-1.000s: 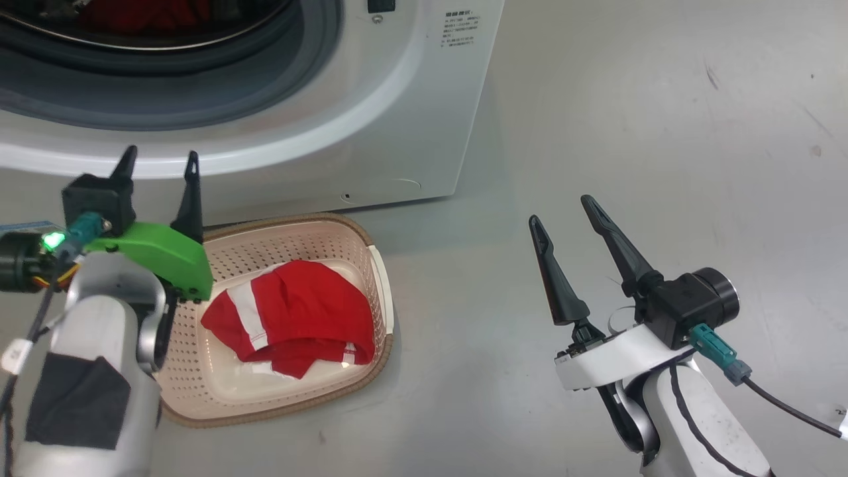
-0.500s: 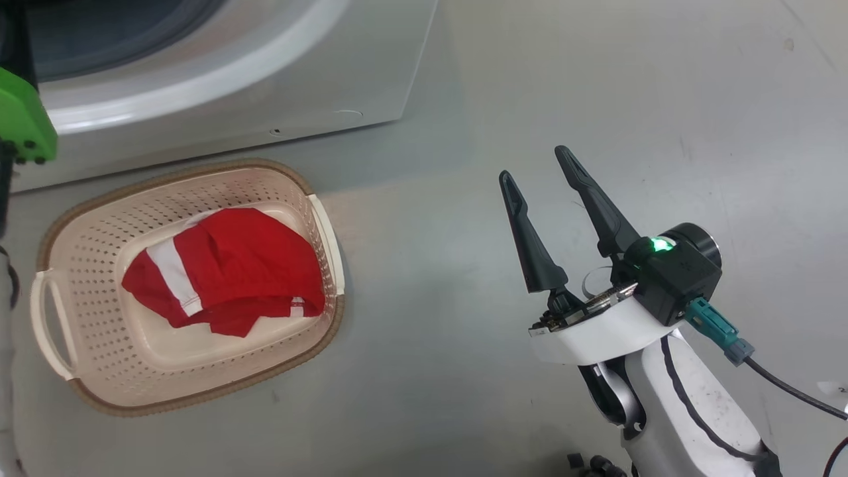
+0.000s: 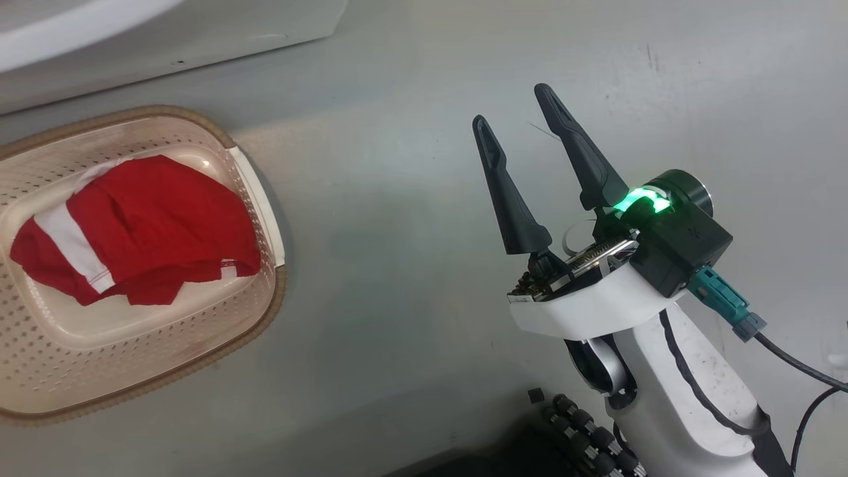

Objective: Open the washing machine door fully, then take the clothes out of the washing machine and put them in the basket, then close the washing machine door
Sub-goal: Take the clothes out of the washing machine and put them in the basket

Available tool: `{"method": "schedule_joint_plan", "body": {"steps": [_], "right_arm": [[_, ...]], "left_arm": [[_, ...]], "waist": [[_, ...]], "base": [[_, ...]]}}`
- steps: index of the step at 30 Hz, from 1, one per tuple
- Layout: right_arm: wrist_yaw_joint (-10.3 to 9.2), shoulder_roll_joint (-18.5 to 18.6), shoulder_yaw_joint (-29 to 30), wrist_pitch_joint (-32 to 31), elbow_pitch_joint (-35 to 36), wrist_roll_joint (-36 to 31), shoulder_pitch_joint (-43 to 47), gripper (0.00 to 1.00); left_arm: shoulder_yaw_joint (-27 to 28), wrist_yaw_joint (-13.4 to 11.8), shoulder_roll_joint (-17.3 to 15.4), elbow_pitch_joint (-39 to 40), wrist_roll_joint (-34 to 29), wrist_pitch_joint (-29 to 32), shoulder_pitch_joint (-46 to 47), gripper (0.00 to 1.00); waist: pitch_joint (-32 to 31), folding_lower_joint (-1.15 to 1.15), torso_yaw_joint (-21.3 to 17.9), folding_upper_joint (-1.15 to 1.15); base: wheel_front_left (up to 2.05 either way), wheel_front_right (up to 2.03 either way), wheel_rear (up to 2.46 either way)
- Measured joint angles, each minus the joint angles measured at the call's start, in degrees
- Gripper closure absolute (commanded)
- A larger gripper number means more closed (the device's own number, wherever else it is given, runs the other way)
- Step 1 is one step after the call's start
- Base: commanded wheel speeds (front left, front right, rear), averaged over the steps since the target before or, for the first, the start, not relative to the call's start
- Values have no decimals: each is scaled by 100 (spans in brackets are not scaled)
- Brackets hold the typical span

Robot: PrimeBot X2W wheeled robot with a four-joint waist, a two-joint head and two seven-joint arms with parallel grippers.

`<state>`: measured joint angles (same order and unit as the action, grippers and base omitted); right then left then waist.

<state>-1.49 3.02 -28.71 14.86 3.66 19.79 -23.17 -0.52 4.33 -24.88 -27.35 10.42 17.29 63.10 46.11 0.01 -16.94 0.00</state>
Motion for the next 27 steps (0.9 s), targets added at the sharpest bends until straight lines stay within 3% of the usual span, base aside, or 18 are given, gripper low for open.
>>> {"method": "schedule_joint_plan", "body": {"steps": [19, 27], "right_arm": [[-177, -20, -308, 0, 121, 240, -120, 0], [-220, -21, -333, 0, 124, 241, -132, 0]], "left_arm": [[57, 159, -931, -368, -145, 753, 1524, 0], [-24, 211, -1021, -453, -144, 1089, 2000, 0]], "waist": [[794, 0, -662, 0], [956, 0, -805, 0]], "base": [[0, 0, 0], [0, 0, 0]]}}
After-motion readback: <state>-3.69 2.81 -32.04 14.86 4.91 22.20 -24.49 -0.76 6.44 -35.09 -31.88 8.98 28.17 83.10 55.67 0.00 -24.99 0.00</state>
